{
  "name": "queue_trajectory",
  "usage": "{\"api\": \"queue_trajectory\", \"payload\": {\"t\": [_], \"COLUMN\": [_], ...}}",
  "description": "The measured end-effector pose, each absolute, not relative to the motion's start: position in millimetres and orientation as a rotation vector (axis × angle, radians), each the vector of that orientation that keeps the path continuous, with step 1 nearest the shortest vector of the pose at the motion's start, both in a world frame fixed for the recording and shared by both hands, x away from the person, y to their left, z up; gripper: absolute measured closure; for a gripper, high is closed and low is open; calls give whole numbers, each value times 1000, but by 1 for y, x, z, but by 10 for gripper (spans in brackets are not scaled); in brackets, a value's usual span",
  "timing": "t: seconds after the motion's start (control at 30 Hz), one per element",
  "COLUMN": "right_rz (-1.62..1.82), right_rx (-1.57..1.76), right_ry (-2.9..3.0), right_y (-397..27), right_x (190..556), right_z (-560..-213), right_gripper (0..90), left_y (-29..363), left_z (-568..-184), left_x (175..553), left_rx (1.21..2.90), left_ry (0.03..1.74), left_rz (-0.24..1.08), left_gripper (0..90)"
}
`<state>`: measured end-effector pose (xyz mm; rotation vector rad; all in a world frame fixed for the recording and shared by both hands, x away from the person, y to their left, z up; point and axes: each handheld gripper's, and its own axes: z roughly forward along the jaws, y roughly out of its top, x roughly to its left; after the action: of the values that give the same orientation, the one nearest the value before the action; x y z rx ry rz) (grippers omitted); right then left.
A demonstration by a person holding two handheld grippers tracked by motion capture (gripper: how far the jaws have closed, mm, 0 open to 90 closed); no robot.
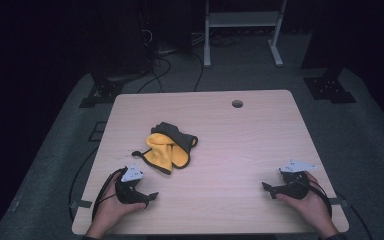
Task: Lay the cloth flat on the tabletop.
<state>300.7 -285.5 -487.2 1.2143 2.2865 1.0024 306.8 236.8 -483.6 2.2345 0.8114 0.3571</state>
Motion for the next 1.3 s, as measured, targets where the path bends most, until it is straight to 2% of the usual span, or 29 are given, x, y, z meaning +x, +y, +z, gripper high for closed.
{"api": "queue_trajectory", "payload": {"t": [0.3, 0.43, 0.5, 1.03, 1.3], "right_rz": [1003, 1003, 1003, 1001, 1000], "right_rx": [1211, 1210, 1211, 1215, 1214], "right_ry": [2288, 2288, 2288, 2287, 2288], "right_y": [-286, -286, -286, -286, -286], "right_x": [301, 301, 301, 300, 300], "right_z": [-487, -487, -487, -487, -487], "right_gripper": [99, 100, 100, 100, 100], "left_y": [237, 240, 241, 237, 240], "left_z": [-483, -481, -479, -444, -426], "left_x": [307, 306, 306, 326, 348], "left_rx": [2225, 2204, 2209, 2099, 2051], "left_ry": [829, 845, 844, 867, 880], "left_rz": [370, 367, 361, 435, 491], "left_gripper": [1, 77, 154, 234, 315]}}
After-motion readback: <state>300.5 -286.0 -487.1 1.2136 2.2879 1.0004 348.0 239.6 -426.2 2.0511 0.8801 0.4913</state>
